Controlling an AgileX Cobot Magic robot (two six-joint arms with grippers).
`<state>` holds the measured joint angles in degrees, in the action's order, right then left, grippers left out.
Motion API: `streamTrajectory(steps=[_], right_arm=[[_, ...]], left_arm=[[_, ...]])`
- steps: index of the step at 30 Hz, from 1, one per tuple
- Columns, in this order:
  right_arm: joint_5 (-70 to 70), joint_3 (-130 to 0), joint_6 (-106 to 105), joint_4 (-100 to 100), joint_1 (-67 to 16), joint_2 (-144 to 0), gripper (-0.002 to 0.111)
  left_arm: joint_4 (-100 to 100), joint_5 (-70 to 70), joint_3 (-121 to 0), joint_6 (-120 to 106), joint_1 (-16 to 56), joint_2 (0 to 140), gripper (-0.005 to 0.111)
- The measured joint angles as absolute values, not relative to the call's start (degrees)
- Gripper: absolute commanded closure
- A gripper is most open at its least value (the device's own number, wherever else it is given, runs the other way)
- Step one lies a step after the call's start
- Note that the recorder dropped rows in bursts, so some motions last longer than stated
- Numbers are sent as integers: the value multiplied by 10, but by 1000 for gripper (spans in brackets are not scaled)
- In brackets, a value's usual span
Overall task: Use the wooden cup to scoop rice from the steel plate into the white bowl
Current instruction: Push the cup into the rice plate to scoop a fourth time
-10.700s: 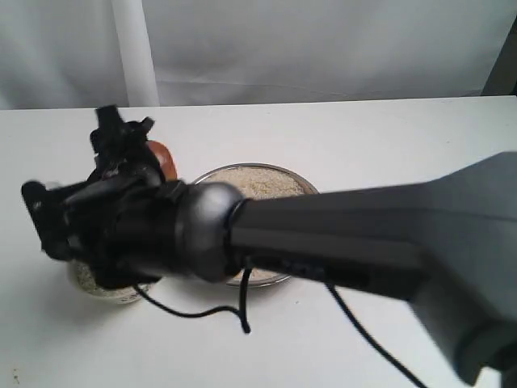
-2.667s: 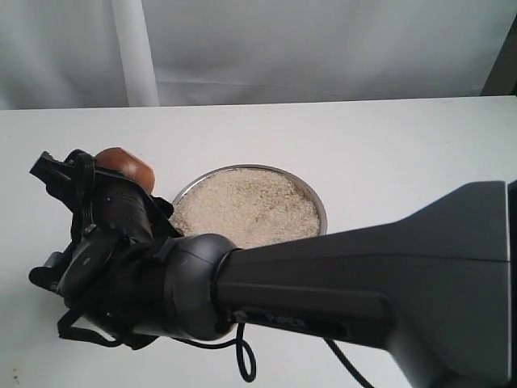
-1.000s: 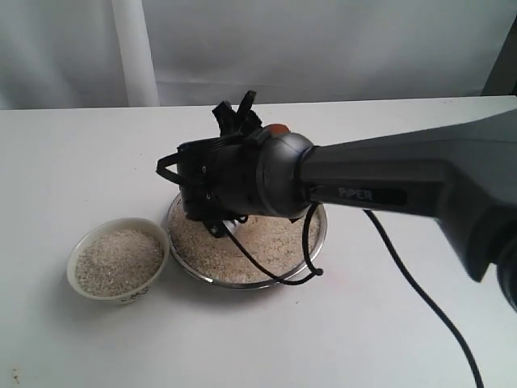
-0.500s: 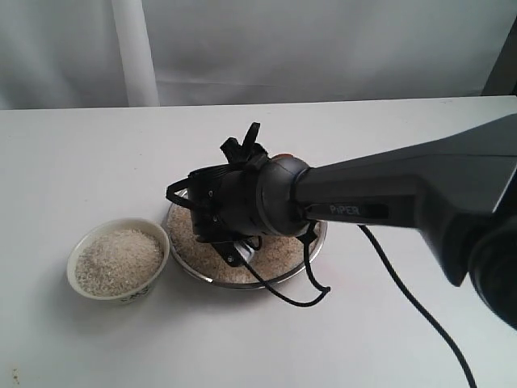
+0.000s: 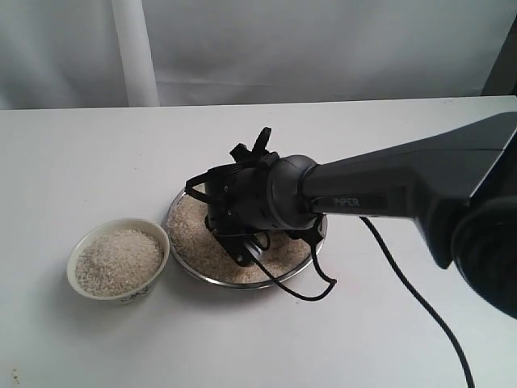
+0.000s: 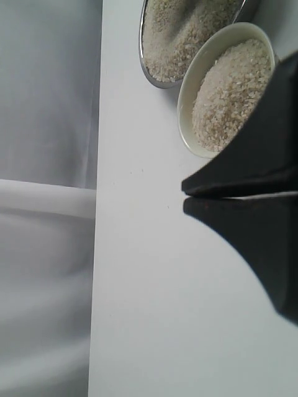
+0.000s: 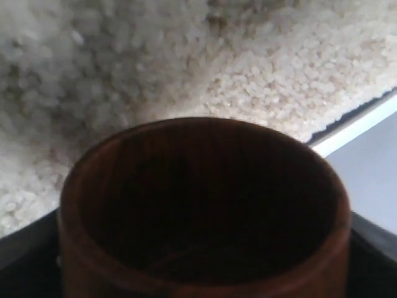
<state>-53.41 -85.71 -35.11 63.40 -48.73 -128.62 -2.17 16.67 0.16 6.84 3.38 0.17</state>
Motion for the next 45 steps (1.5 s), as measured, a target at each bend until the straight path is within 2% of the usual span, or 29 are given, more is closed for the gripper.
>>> streamTrajectory(steps=[32, 45], right_arm=[[-530, -856, -399, 545, -514, -1288, 108], [-505, -910, -395, 419, -519, -1286, 108]], left_arm=[[-22, 167, 2, 68, 34, 2, 107], [-22, 167, 2, 68, 34, 2, 107]])
